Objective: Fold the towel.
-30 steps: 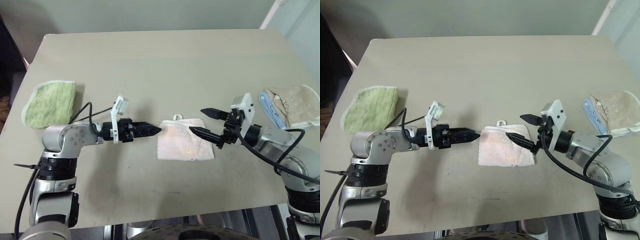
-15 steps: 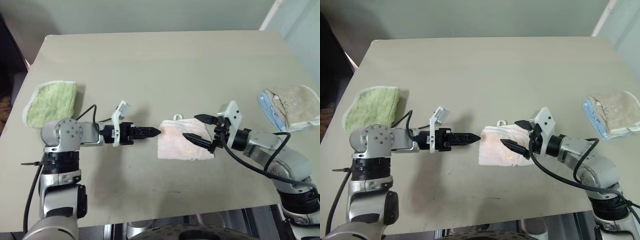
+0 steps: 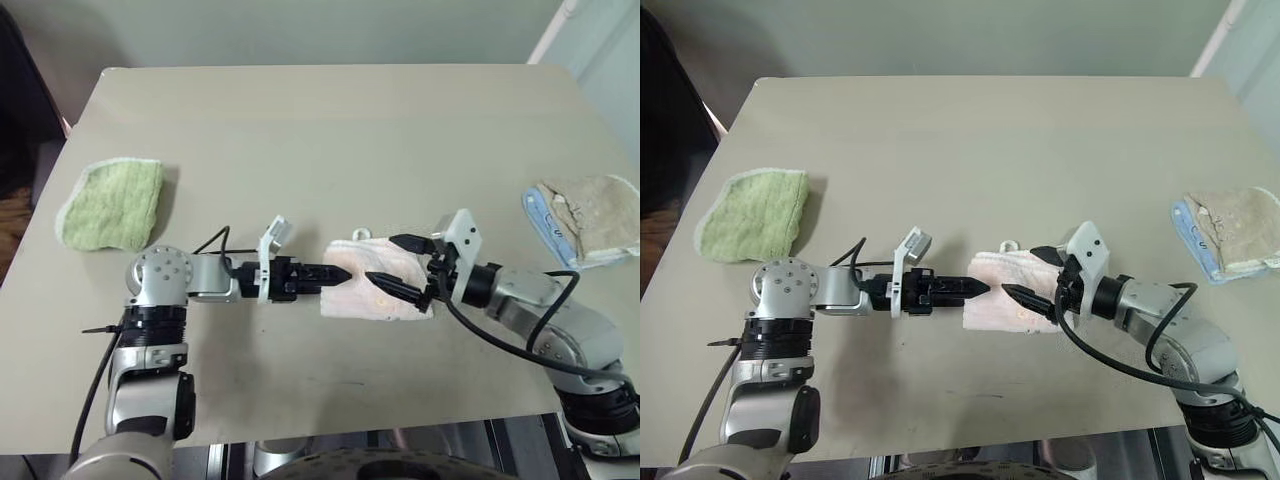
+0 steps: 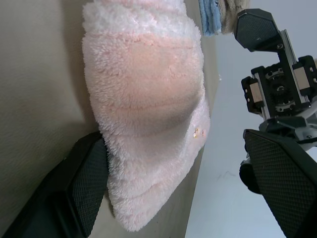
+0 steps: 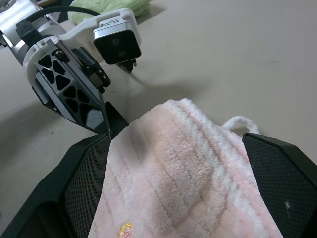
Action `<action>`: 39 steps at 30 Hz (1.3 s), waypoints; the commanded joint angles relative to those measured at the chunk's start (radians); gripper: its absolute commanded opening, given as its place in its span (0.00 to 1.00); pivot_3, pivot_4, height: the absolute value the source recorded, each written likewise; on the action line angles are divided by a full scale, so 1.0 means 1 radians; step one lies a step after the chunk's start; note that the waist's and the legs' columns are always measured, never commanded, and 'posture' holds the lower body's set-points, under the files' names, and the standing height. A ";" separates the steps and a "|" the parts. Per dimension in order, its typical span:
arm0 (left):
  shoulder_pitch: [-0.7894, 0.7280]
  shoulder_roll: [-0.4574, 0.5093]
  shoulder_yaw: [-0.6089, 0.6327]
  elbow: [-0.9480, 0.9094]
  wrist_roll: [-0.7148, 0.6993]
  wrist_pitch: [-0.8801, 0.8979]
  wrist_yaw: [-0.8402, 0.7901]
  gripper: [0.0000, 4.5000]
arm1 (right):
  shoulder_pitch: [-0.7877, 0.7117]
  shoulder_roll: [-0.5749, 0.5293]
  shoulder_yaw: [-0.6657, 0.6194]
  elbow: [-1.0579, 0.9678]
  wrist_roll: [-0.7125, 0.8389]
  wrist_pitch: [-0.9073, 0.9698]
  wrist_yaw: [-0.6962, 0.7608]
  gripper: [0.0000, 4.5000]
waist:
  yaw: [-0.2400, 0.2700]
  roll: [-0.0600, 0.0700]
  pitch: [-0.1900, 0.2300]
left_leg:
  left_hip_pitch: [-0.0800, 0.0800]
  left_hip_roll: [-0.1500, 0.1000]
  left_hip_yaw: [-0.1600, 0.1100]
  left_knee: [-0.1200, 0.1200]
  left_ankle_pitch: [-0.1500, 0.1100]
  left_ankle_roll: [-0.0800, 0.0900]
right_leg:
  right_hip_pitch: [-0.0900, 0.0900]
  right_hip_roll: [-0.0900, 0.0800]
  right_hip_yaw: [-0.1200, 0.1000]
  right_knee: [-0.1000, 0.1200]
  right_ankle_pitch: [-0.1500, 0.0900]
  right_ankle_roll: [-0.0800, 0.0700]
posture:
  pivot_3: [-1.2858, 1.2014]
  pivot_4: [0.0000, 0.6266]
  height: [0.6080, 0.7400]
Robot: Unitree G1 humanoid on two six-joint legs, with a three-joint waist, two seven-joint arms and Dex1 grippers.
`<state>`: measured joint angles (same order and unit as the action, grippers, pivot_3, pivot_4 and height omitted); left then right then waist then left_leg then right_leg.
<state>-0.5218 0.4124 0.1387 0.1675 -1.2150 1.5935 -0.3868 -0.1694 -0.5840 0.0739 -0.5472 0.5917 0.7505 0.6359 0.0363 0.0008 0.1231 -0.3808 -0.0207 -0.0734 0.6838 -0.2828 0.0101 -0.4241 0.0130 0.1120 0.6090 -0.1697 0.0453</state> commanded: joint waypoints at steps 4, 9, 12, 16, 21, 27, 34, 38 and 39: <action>0.061 -0.087 -0.031 -0.008 -0.079 0.021 0.078 1.00 | 0.005 -0.004 -0.012 -0.038 -0.017 -0.019 -0.007 1.00 | 0.003 0.000 0.000 | 0.000 -0.002 0.000 0.000 0.000 0.001 | 0.001 -0.002 0.001 -0.001 -0.001 0.000 | 0.52 0.24 1.00; 0.054 -0.164 0.023 -0.025 -0.028 0.004 0.130 1.00 | 0.020 -0.006 -0.025 -0.046 -0.021 -0.019 -0.012 1.00 | 0.019 0.000 0.000 | 0.001 -0.004 -0.001 0.001 0.000 0.003 | 0.004 -0.002 0.001 -0.001 -0.003 0.004 | 0.52 0.24 1.00; 0.058 -0.185 0.043 -0.028 -0.019 0.018 0.137 1.00 | 0.028 -0.005 -0.064 -0.061 0.006 -0.009 -0.016 1.00 | 0.022 0.000 0.000 | 0.003 -0.005 -0.002 0.001 0.000 0.004 | 0.007 -0.003 0.001 -0.001 -0.004 0.002 | 0.52 0.24 1.00; 0.063 -0.200 0.059 -0.028 -0.012 0.021 0.143 0.86 | 0.036 -0.014 -0.203 -0.091 0.121 0.017 -0.017 1.00 | 0.021 -0.001 0.001 | 0.003 -0.007 -0.002 0.002 0.000 0.005 | 0.009 -0.003 0.003 -0.002 -0.005 0.000 | 0.52 0.24 1.00; 0.064 -0.201 0.063 -0.019 -0.009 0.021 0.136 0.47 | 0.056 -0.055 -0.345 -0.136 0.272 0.069 -0.019 1.00 | 0.019 -0.003 0.002 | 0.004 -0.007 -0.002 0.002 0.001 0.004 | 0.008 -0.002 0.003 -0.001 -0.006 -0.001 | 0.52 0.24 1.00; 0.060 -0.204 0.064 -0.003 -0.012 0.021 0.122 0.01 | 0.101 -0.140 -0.413 -0.177 0.356 0.105 -0.024 1.00 | 0.020 -0.003 0.002 | 0.005 -0.008 -0.002 -0.001 0.001 0.003 | 0.009 -0.002 0.003 -0.001 -0.008 -0.001 | 0.52 0.24 1.00; 0.055 -0.206 0.071 -0.004 -0.018 0.021 0.090 0.00 | 0.125 -0.165 -0.412 -0.191 0.385 0.106 -0.054 1.00 | 0.018 -0.003 0.002 | 0.008 -0.008 -0.002 -0.001 0.001 0.003 | 0.012 -0.002 0.004 0.000 -0.008 0.000 | 0.52 0.24 1.00; 0.029 -0.159 0.104 -0.015 -0.085 0.021 0.060 0.00 | 0.142 -0.165 -0.409 -0.189 0.381 0.094 -0.065 1.00 | 0.018 -0.005 0.004 | 0.008 -0.008 -0.002 -0.001 0.000 0.003 | 0.011 -0.002 0.004 0.000 -0.009 0.001 | 0.52 0.24 1.00; 0.012 -0.144 0.119 -0.011 -0.097 0.021 0.063 0.00 | 0.143 -0.162 -0.405 -0.189 0.381 0.092 -0.070 1.00 | 0.018 -0.005 0.004 | 0.008 -0.008 -0.002 -0.002 0.000 0.003 | 0.011 -0.002 0.004 0.000 -0.010 0.001 | 0.52 0.24 1.00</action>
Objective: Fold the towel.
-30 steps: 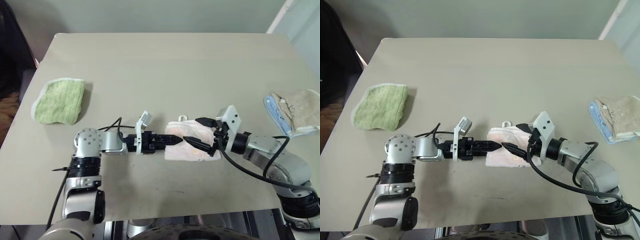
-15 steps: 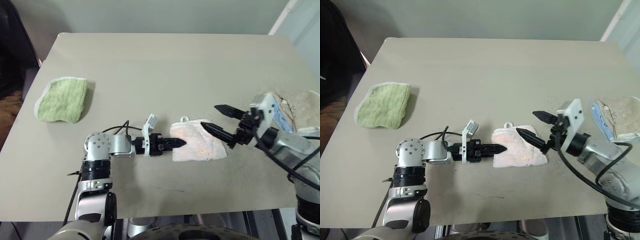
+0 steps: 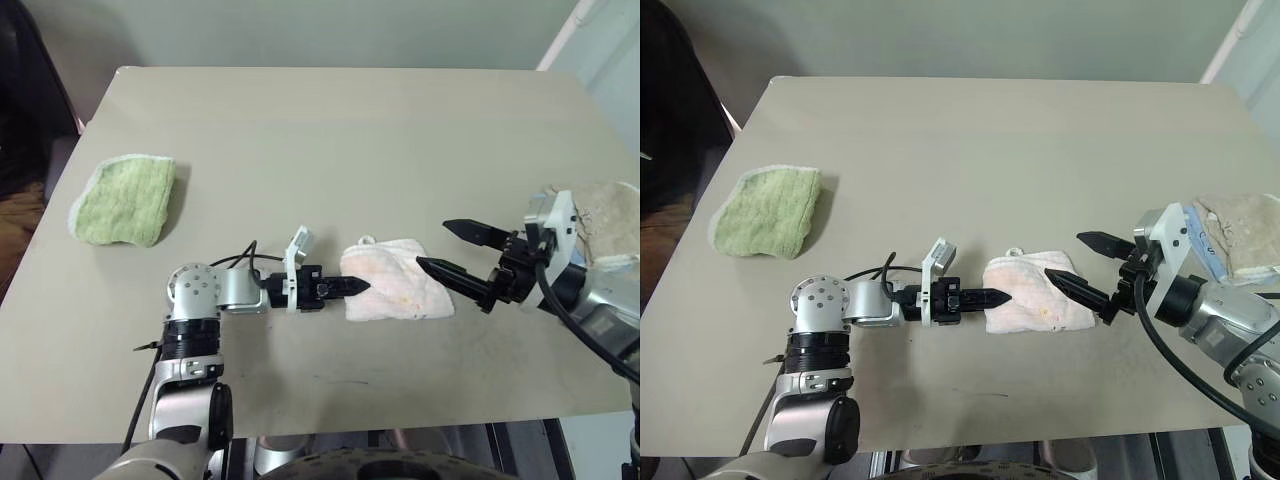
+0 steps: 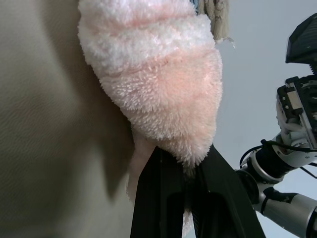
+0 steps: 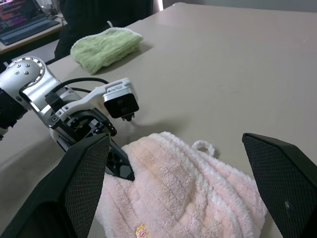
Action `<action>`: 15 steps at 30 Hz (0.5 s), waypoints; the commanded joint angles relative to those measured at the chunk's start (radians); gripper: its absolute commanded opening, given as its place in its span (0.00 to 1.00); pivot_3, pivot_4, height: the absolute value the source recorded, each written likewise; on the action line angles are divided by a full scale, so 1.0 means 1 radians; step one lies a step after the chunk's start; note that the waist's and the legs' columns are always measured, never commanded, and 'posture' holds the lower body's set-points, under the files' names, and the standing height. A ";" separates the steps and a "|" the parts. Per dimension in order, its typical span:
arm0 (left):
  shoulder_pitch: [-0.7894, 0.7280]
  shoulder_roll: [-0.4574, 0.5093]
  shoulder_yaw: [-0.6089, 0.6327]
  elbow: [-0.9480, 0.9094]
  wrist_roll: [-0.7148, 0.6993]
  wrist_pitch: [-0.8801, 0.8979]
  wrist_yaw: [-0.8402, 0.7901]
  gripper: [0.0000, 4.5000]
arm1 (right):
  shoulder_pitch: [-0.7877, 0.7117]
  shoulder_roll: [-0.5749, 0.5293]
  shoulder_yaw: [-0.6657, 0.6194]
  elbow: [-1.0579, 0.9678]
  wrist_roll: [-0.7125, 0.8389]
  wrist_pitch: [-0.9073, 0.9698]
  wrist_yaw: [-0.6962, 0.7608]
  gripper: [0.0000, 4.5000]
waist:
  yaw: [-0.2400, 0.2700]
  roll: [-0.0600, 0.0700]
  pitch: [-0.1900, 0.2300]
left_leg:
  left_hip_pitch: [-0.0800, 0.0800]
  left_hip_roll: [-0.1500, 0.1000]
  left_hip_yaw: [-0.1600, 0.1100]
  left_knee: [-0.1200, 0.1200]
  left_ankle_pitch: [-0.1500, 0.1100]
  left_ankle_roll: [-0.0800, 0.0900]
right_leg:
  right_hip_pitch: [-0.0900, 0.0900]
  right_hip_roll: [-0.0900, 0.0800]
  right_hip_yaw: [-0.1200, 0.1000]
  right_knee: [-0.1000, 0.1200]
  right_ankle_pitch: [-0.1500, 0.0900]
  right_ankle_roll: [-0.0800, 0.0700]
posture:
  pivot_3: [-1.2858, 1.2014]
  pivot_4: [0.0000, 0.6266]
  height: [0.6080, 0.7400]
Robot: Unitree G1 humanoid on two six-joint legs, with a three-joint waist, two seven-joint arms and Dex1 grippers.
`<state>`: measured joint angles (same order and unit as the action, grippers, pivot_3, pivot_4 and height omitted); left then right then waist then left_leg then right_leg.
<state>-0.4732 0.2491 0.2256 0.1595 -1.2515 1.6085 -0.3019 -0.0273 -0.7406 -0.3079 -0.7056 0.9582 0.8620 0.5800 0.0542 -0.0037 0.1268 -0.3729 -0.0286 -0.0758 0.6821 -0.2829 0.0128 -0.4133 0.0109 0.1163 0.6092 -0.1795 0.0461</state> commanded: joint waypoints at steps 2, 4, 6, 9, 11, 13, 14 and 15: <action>-0.080 0.052 0.066 -0.010 -0.060 0.006 -0.008 0.00 | 0.003 0.001 -0.016 -0.028 0.012 -0.026 -0.021 1.00 | 0.000 -0.002 0.002 | 0.000 0.000 0.000 0.000 0.000 0.000 | -0.001 0.000 0.000 0.000 0.000 0.000 | 0.52 0.24 1.00; -0.120 0.102 0.078 -0.016 -0.084 0.006 -0.005 0.00 | -0.003 0.008 -0.001 -0.019 0.000 -0.033 -0.027 1.00 | -0.003 -0.004 0.004 | -0.001 0.001 0.000 -0.001 0.000 -0.001 | -0.001 0.001 0.000 0.000 0.000 0.000 | 0.52 0.24 1.00; -0.146 0.124 0.098 0.010 -0.114 0.006 0.011 0.00 | -0.009 0.012 0.012 -0.014 -0.007 -0.037 -0.031 1.00 | -0.007 -0.005 0.005 | -0.001 0.002 0.000 -0.001 -0.001 -0.001 | -0.002 0.002 0.000 0.000 0.002 0.003 | 0.52 0.24 1.00; -0.192 0.173 0.128 0.040 -0.157 0.006 0.033 0.00 | -0.021 0.021 0.026 0.002 -0.016 -0.049 -0.031 1.00 | -0.007 -0.006 0.006 | -0.001 0.002 0.001 -0.001 -0.001 -0.001 | -0.002 0.001 0.000 0.000 0.003 0.007 | 0.52 0.24 1.00; -0.228 0.198 0.156 0.065 -0.167 0.006 0.058 0.00 | -0.036 0.027 0.046 0.016 -0.027 -0.058 -0.025 1.00 | -0.008 -0.007 0.007 | -0.001 0.002 0.001 -0.001 -0.001 -0.001 | -0.003 0.001 0.000 0.000 0.003 0.007 | 0.52 0.24 1.00; -0.256 0.211 0.180 0.090 -0.175 -0.002 0.081 0.00 | -0.051 0.032 0.063 0.031 -0.036 -0.066 -0.022 1.00 | -0.008 -0.008 0.008 | -0.001 0.002 0.001 -0.001 -0.001 -0.001 | -0.003 0.001 -0.001 0.000 0.003 0.007 | 0.52 0.24 1.00; -0.271 0.212 0.195 0.104 -0.176 -0.019 0.101 0.00 | -0.059 0.034 0.072 0.039 -0.040 -0.070 -0.019 1.00 | -0.008 -0.007 0.008 | -0.001 0.002 0.000 -0.001 -0.001 -0.001 | -0.003 0.001 -0.001 0.000 0.003 0.007 | 0.52 0.24 1.00; -0.281 0.212 0.206 0.112 -0.176 -0.029 0.117 0.00 | -0.064 0.036 0.077 0.044 -0.044 -0.072 -0.016 1.00 | -0.008 -0.007 0.008 | -0.001 0.002 0.001 -0.001 -0.001 -0.001 | -0.003 0.001 -0.001 0.000 0.003 0.007 | 0.52 0.24 1.00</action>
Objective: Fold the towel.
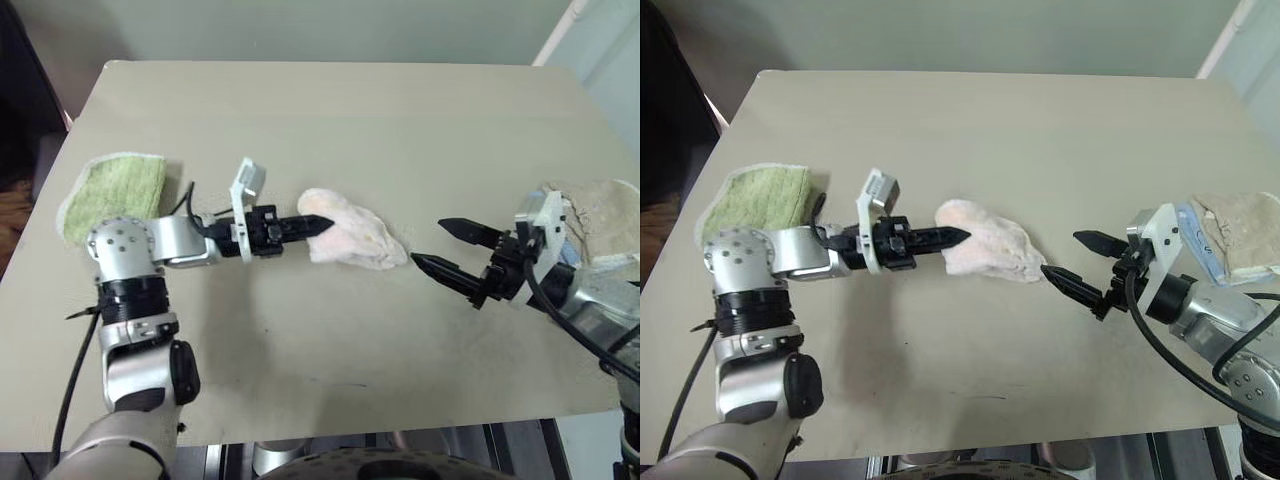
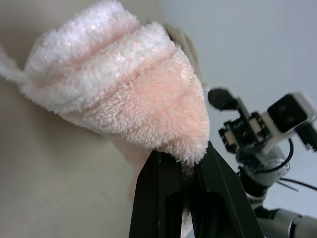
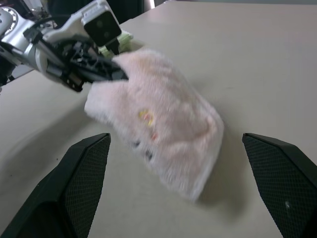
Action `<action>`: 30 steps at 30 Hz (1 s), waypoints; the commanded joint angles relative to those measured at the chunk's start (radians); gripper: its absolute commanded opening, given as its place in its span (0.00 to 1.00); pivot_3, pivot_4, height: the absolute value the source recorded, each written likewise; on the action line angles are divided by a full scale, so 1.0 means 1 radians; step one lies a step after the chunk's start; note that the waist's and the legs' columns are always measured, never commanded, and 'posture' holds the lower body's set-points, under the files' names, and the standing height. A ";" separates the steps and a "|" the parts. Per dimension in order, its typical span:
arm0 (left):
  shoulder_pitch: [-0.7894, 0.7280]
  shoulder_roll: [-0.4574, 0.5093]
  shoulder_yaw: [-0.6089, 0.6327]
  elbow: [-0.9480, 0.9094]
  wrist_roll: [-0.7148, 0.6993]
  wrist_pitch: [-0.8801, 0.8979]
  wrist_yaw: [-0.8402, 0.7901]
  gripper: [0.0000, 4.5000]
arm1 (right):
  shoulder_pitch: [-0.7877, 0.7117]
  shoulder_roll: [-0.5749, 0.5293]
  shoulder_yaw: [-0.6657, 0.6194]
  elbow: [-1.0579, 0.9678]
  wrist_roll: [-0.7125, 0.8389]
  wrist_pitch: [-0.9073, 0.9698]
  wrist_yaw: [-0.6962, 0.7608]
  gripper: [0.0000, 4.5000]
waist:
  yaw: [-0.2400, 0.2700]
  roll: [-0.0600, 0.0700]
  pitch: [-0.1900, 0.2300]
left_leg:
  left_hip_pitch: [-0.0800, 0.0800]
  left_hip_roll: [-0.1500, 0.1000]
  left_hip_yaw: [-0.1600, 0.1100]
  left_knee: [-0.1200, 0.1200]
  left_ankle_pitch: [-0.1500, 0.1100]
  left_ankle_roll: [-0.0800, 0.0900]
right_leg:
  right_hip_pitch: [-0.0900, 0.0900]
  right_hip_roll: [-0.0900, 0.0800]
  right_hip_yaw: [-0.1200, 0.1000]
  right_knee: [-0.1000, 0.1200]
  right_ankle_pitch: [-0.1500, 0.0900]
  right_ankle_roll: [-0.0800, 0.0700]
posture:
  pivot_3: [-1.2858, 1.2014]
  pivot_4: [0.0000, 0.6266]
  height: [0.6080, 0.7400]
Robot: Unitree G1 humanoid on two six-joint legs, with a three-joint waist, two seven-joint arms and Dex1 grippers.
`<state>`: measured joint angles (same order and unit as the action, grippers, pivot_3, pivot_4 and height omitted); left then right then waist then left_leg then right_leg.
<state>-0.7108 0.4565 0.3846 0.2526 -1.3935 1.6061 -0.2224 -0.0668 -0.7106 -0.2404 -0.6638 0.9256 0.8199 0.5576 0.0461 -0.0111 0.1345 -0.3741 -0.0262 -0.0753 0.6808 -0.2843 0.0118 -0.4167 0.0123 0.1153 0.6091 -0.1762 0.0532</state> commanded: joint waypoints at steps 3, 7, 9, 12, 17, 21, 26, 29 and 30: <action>-0.101 -0.008 0.095 0.041 -0.040 -0.088 0.124 0.00 | -0.044 0.008 0.026 0.022 -0.021 -0.039 0.016 1.00 | 0.000 0.000 0.002 | 0.000 0.000 0.000 0.000 0.000 0.000 | 0.000 0.000 0.000 0.000 0.000 0.000 | 0.52 0.24 1.00; -0.155 -0.010 0.138 0.061 -0.064 -0.146 0.206 0.00 | -0.063 0.009 0.032 0.043 -0.025 -0.046 0.026 1.00 | 0.000 -0.001 0.003 | 0.000 0.000 0.000 0.000 0.000 0.000 | 0.000 0.000 0.000 0.000 0.000 0.000 | 0.52 0.24 1.00; -0.210 0.016 0.171 0.095 -0.049 -0.204 0.235 0.00 | -0.078 0.008 0.040 0.060 -0.031 -0.049 0.036 1.00 | 0.000 -0.001 0.003 | 0.000 0.000 0.000 0.000 0.000 0.000 | -0.001 0.000 0.000 0.000 0.000 0.000 | 0.52 0.24 1.00; -0.255 0.064 0.182 0.117 0.026 -0.291 0.237 0.00 | -0.093 0.006 0.050 0.076 -0.036 -0.051 0.047 1.00 | -0.004 -0.002 0.004 | -0.001 0.001 0.001 0.000 0.000 0.000 | -0.002 0.000 -0.001 0.000 0.001 -0.001 | 0.52 0.24 1.00; -0.315 0.147 0.197 0.168 0.142 -0.431 0.238 0.00 | -0.109 0.005 0.062 0.098 -0.049 -0.057 0.069 1.00 | -0.009 -0.001 0.004 | -0.002 0.001 0.001 -0.001 0.000 0.000 | -0.003 0.000 -0.001 0.000 0.000 -0.002 | 0.52 0.24 1.00; -0.311 0.207 0.191 0.183 0.229 -0.504 0.189 0.00 | -0.116 0.005 0.071 0.109 -0.061 -0.061 0.086 1.00 | -0.012 -0.001 0.004 | -0.008 0.002 0.001 -0.001 0.000 0.000 | -0.011 0.000 -0.002 0.000 0.002 -0.003 | 0.52 0.24 1.00; -0.283 0.284 0.179 0.229 0.371 -0.621 0.112 0.00 | -0.140 0.004 0.091 0.138 -0.073 -0.064 0.116 1.00 | -0.016 -0.001 0.004 | -0.010 0.002 0.000 -0.001 0.000 -0.001 | -0.014 0.000 -0.003 0.000 0.004 -0.004 | 0.52 0.24 1.00; -0.291 0.284 0.179 0.242 0.398 -0.626 0.086 0.00 | -0.141 0.004 0.092 0.141 -0.076 -0.066 0.119 1.00 | -0.015 -0.001 0.004 | -0.010 0.002 -0.001 -0.001 0.000 -0.001 | -0.013 0.000 -0.003 0.000 0.004 -0.004 | 0.52 0.24 1.00; -0.293 0.283 0.180 0.245 0.406 -0.627 0.079 0.00 | -0.142 0.005 0.092 0.141 -0.077 -0.066 0.120 1.00 | -0.014 -0.001 0.004 | -0.010 0.002 -0.001 0.000 0.000 -0.001 | -0.013 0.000 -0.004 0.000 0.004 -0.004 | 0.52 0.24 1.00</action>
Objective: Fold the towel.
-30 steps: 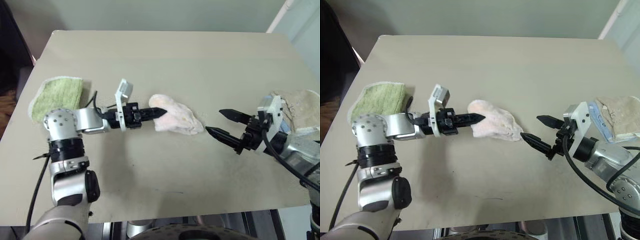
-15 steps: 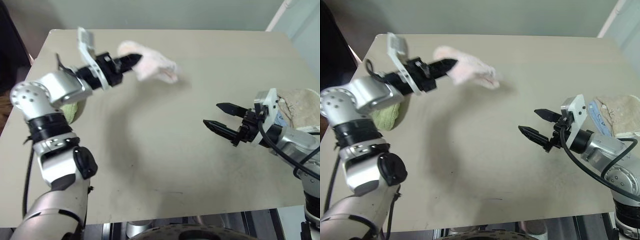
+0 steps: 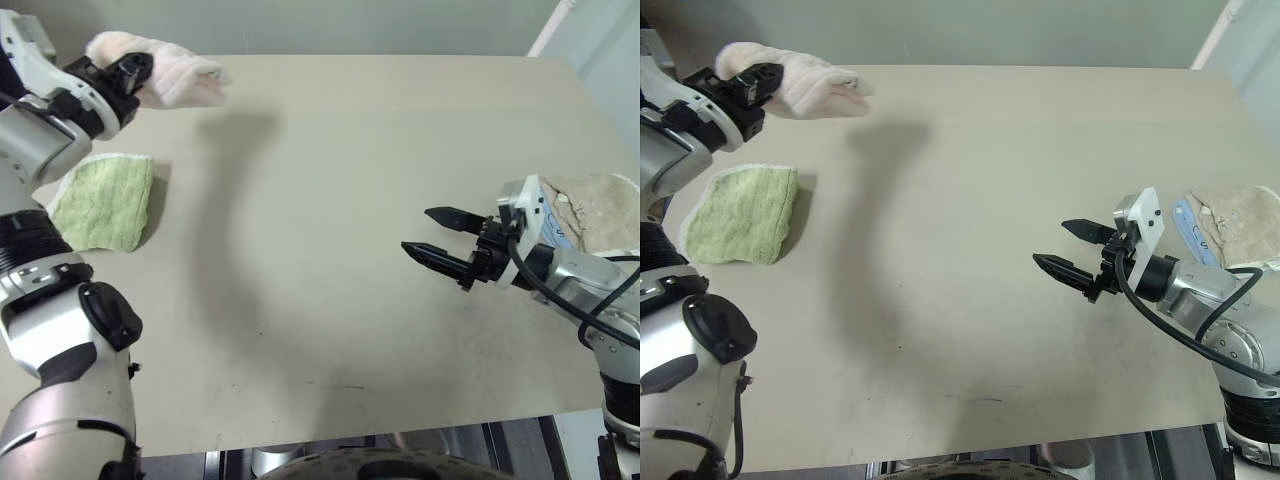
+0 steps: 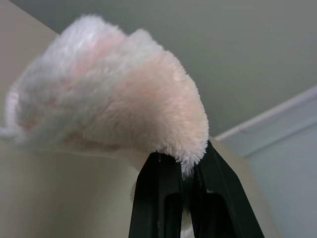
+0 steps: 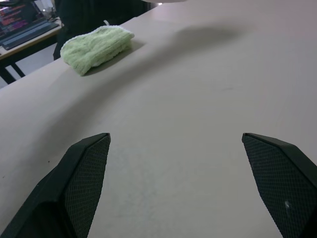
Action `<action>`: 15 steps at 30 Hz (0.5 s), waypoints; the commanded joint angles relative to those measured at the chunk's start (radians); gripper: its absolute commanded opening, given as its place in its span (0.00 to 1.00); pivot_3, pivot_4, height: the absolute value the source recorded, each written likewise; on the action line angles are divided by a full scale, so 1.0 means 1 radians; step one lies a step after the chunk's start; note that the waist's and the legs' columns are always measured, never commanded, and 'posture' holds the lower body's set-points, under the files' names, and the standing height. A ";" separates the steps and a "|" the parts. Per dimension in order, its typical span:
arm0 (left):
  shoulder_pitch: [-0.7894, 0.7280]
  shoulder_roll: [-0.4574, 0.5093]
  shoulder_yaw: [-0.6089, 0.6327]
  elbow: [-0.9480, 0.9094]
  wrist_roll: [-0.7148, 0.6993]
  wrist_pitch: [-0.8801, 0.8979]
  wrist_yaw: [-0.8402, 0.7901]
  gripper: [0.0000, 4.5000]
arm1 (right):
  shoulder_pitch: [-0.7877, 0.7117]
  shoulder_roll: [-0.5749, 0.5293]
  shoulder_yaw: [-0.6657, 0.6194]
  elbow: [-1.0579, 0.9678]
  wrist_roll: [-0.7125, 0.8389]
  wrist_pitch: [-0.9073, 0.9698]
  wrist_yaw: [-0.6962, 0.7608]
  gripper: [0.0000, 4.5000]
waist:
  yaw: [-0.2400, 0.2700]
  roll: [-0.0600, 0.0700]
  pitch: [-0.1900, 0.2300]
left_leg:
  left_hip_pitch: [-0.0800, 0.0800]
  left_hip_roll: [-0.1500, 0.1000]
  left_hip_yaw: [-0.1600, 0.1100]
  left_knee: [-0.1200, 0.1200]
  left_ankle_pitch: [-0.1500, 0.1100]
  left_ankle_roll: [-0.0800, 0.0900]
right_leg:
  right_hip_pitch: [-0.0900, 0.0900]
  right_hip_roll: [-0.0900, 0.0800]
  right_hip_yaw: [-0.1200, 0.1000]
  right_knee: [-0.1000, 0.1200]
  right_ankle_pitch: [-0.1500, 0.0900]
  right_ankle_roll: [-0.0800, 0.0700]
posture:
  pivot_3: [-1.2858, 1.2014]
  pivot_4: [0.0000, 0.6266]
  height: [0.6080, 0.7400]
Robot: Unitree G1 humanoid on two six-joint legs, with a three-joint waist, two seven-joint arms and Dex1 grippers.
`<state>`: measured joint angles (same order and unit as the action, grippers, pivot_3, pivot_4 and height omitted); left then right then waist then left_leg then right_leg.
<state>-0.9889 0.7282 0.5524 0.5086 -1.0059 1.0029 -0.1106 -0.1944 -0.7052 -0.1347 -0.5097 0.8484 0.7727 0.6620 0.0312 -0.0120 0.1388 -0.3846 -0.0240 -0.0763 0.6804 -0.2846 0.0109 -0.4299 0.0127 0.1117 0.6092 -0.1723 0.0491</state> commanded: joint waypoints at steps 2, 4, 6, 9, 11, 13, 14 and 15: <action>-0.018 0.009 0.016 -0.008 0.031 -0.022 -0.042 0.00 | -0.014 0.000 -0.013 -0.012 -0.001 -0.019 0.018 1.00 | 0.000 0.000 0.000 | -0.001 0.000 0.000 0.001 0.000 0.000 | 0.000 0.000 0.000 0.000 0.000 0.000 | 0.52 0.24 1.00; -0.021 0.008 0.019 -0.006 0.041 -0.020 -0.049 0.00 | -0.015 0.001 -0.014 -0.012 -0.003 -0.019 0.019 1.00 | -0.001 0.000 0.000 | -0.001 0.000 0.000 0.001 0.000 0.000 | 0.000 0.000 0.000 0.000 0.001 -0.001 | 0.52 0.24 1.00; -0.023 0.006 0.022 -0.005 0.049 -0.019 -0.054 0.00 | -0.015 0.002 -0.014 -0.012 -0.004 -0.018 0.020 1.00 | -0.003 0.000 0.000 | -0.001 0.000 0.000 0.001 0.000 0.000 | 0.000 0.000 0.000 0.000 0.001 -0.001 | 0.52 0.24 1.00; -0.025 0.004 0.026 -0.005 0.059 -0.016 -0.059 0.00 | -0.015 0.002 -0.014 -0.012 -0.005 -0.018 0.020 1.00 | -0.004 0.000 0.000 | -0.001 0.001 0.000 0.001 0.000 0.000 | -0.001 0.000 0.000 0.000 0.001 -0.002 | 0.52 0.24 1.00; -0.026 0.003 0.028 -0.005 0.062 -0.015 -0.061 0.00 | -0.015 0.002 -0.014 -0.012 -0.005 -0.018 0.020 1.00 | -0.004 0.000 0.000 | -0.001 0.001 0.001 0.001 0.000 0.000 | -0.001 0.000 -0.001 0.000 0.001 -0.002 | 0.52 0.24 1.00; -0.027 0.002 0.029 -0.005 0.064 -0.015 -0.062 0.00 | -0.015 0.002 -0.014 -0.012 -0.005 -0.018 0.021 1.00 | -0.004 0.000 0.000 | -0.001 0.001 0.001 0.001 0.000 0.000 | -0.001 0.000 -0.001 0.000 0.001 -0.002 | 0.52 0.24 1.00; -0.027 0.002 0.029 -0.005 0.065 -0.014 -0.062 0.00 | -0.015 0.002 -0.014 -0.012 -0.005 -0.018 0.021 1.00 | -0.004 0.000 0.000 | -0.001 0.001 0.001 0.001 0.000 0.000 | -0.001 0.000 -0.001 0.000 0.001 -0.002 | 0.52 0.24 1.00; -0.027 0.002 0.030 -0.005 0.066 -0.014 -0.063 0.00 | -0.015 0.002 -0.014 -0.012 -0.005 -0.018 0.021 1.00 | -0.004 0.000 0.000 | -0.001 0.001 0.001 0.001 0.000 0.000 | -0.001 0.000 -0.001 0.000 0.001 -0.002 | 0.52 0.24 1.00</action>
<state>-0.9901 0.7225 0.5549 0.5170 -0.9426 1.0017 -0.1562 -0.2000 -0.7052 -0.1345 -0.5061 0.8397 0.7700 0.6691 0.0275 -0.0122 0.1389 -0.3851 -0.0231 -0.0757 0.6817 -0.2843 0.0104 -0.4305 0.0128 0.1111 0.6096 -0.1709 0.0472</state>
